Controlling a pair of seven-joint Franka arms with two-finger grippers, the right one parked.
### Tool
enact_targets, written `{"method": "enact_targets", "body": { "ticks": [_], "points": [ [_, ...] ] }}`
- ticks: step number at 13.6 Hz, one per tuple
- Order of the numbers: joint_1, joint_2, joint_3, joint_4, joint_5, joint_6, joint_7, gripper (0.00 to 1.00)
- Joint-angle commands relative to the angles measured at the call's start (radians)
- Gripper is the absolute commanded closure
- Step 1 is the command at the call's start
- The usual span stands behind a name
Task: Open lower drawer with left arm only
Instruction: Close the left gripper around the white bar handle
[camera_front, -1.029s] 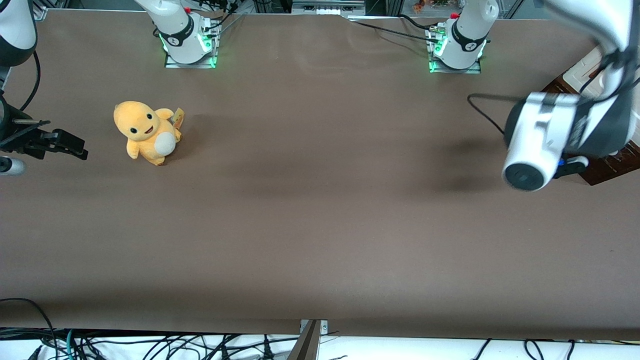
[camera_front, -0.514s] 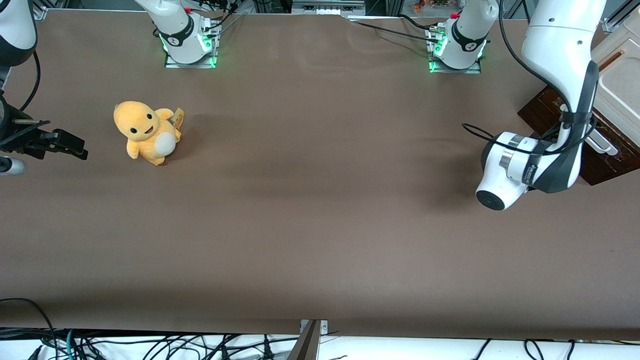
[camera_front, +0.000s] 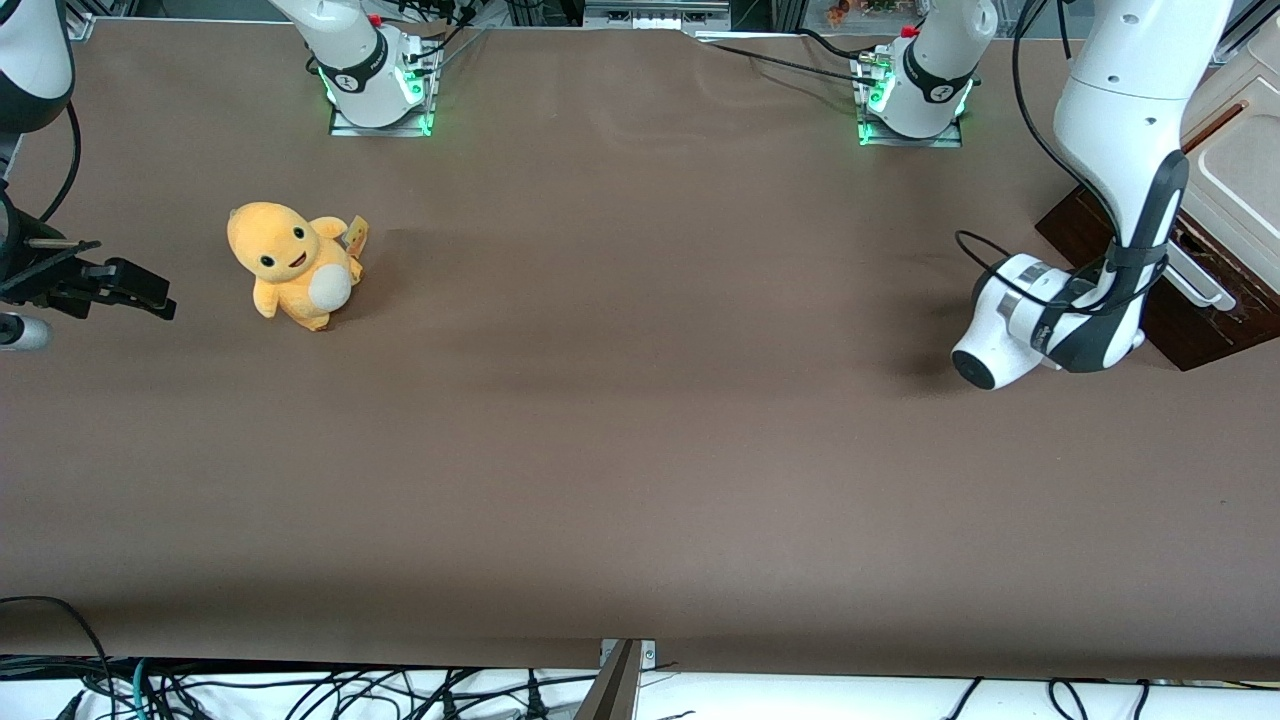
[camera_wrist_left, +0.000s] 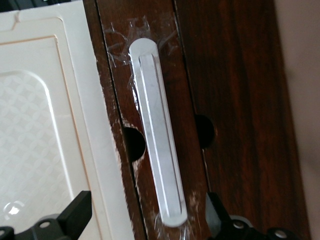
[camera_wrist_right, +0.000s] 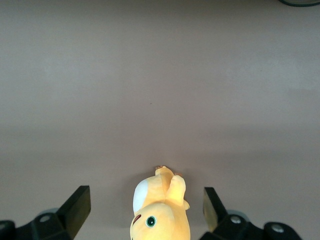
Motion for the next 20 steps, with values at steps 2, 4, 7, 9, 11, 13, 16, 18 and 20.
{"method": "enact_targets", "body": {
  "ticks": [2,4,7,9,11,13,16,18,20],
  "points": [
    [0.052,-0.035,-0.008,-0.036,0.083,0.014,-0.049,0.02],
    [0.058,-0.021,-0.008,-0.034,0.093,0.021,-0.089,0.09],
    [0.058,0.017,-0.008,-0.03,0.093,0.021,-0.169,0.28],
    [0.056,0.023,-0.006,-0.025,0.094,0.021,-0.171,0.48],
    [0.056,0.028,-0.005,-0.025,0.113,0.021,-0.183,0.61],
    [0.064,0.039,-0.005,-0.023,0.117,0.021,-0.203,0.63],
    [0.067,0.062,-0.005,-0.023,0.137,0.021,-0.244,0.7],
    [0.07,0.066,-0.005,-0.023,0.139,0.021,-0.25,0.8],
    [0.069,0.066,-0.005,-0.022,0.139,0.021,-0.25,0.96]
  ]
}}
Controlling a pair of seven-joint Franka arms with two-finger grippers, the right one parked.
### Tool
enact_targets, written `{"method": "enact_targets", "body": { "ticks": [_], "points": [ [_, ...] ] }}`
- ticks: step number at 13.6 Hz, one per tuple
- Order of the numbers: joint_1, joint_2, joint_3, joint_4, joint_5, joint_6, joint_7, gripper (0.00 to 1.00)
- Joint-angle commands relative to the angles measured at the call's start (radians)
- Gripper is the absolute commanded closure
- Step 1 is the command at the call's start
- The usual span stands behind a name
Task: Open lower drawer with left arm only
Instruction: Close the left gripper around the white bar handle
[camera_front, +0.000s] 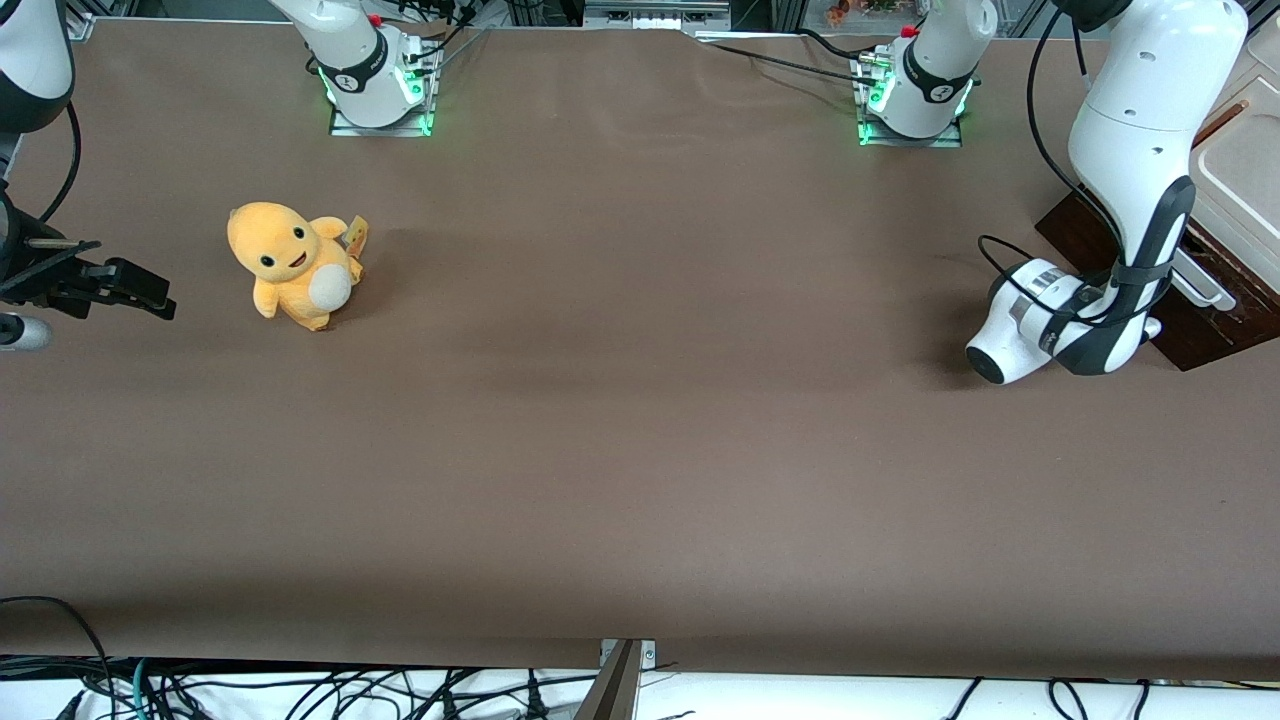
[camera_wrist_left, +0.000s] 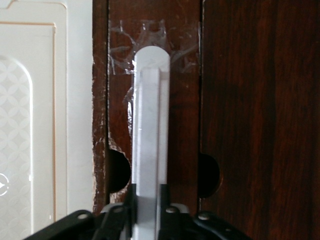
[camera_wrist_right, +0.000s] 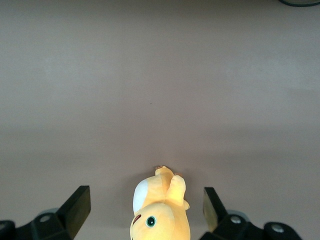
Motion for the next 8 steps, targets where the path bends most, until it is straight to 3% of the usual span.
{"method": "enact_targets", "body": {
  "ticks": [1,8],
  "points": [
    [0.005,-0.001,-0.003,-0.005,0.03,0.006,-0.019,0.98],
    [-0.001,-0.001,-0.006,0.005,0.02,0.003,-0.017,1.0]
  ]
}}
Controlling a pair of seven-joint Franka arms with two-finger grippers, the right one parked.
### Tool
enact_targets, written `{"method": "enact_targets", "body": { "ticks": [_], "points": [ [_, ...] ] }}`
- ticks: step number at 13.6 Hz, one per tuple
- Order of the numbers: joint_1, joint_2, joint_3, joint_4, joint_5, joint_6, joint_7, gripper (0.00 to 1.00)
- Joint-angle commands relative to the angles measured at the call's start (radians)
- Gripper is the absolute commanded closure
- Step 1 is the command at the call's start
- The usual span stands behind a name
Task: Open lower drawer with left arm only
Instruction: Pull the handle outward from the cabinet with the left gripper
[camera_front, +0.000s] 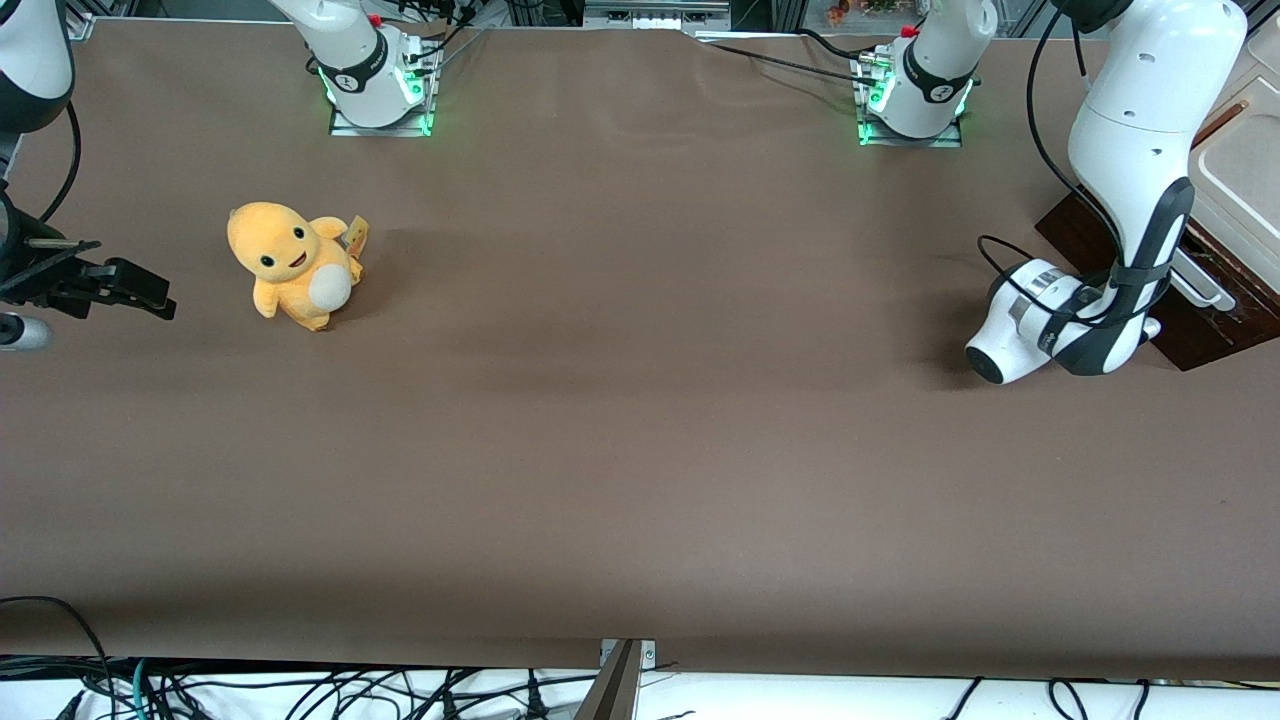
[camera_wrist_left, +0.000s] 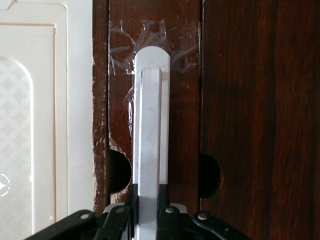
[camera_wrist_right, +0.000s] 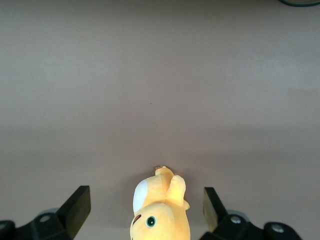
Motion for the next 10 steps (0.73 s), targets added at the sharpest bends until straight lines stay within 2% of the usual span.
{"method": "enact_targets", "body": {
  "ticks": [1,10],
  "points": [
    [-0.004,-0.001,-0.006,0.007,0.015,0.001,-0.015,1.0],
    [-0.033,-0.003,-0.009,0.045,-0.011,-0.01,-0.001,1.0]
  ]
}}
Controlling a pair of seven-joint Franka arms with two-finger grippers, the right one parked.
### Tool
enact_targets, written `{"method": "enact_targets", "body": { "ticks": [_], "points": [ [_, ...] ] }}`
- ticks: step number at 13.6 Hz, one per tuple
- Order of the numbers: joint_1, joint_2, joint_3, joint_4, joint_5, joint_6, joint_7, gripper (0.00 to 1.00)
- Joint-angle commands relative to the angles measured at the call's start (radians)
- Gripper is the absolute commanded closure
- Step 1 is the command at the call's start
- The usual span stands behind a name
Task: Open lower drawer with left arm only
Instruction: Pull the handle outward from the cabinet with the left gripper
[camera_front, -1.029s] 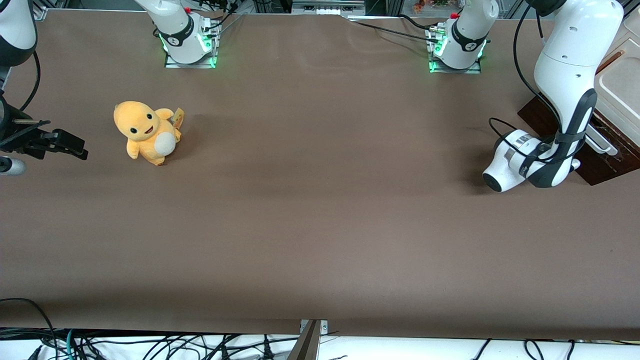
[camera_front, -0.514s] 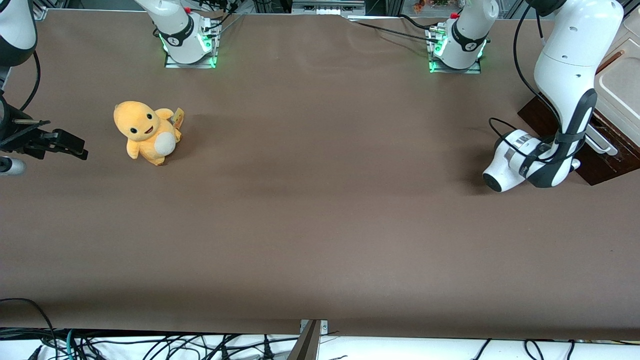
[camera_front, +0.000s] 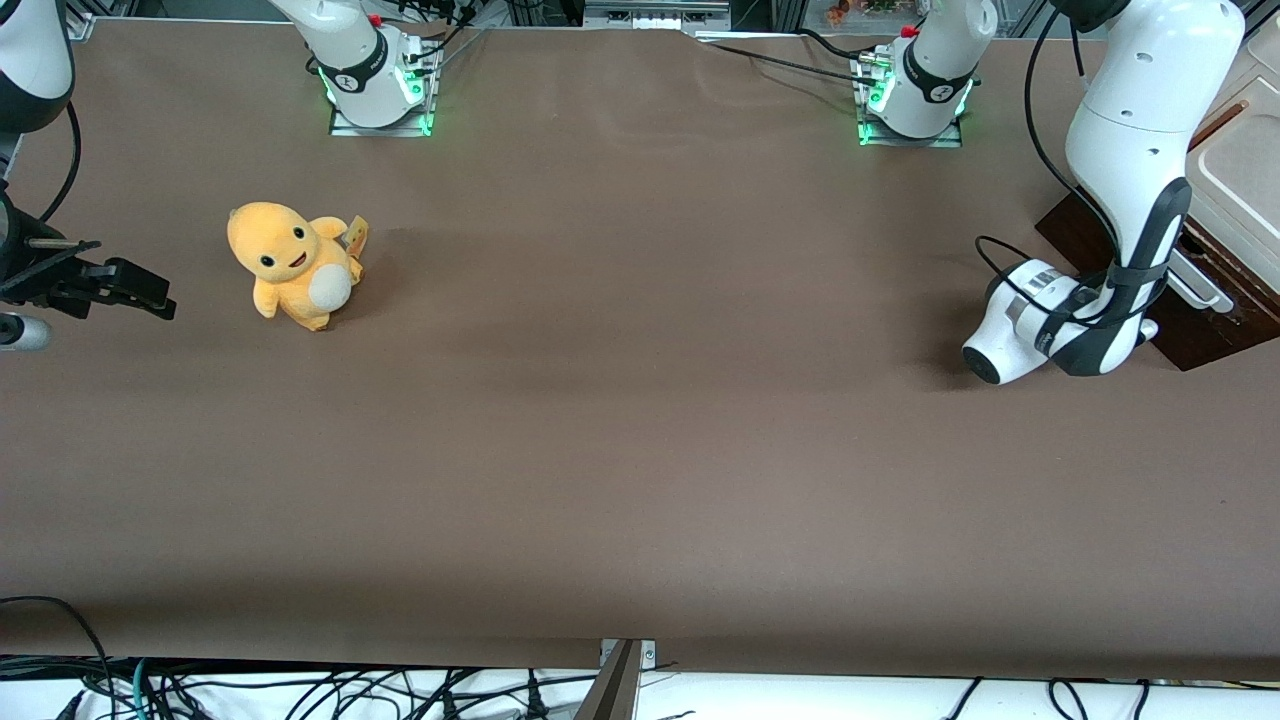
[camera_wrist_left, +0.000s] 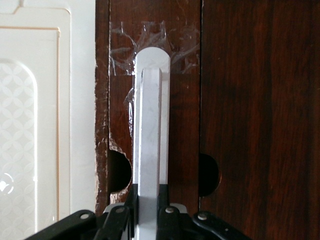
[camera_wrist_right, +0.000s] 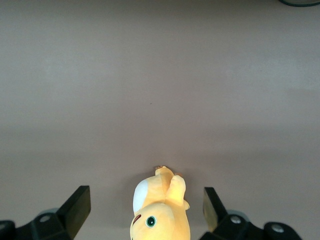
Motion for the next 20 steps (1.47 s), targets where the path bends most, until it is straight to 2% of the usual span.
{"method": "enact_targets", "body": {
  "ticks": [1,6,12,14,20],
  "points": [
    [-0.021,-0.003,-0.004,0.04,-0.012,-0.009,0.0,1.0],
    [-0.031,-0.001,-0.004,0.083,-0.013,-0.01,0.032,1.0],
    [-0.044,0.002,-0.004,0.108,-0.05,-0.008,0.051,1.0],
    [-0.049,0.014,-0.004,0.12,-0.084,-0.006,0.051,1.0],
    [-0.064,0.019,-0.004,0.126,-0.087,-0.008,0.051,1.0]
  ]
}}
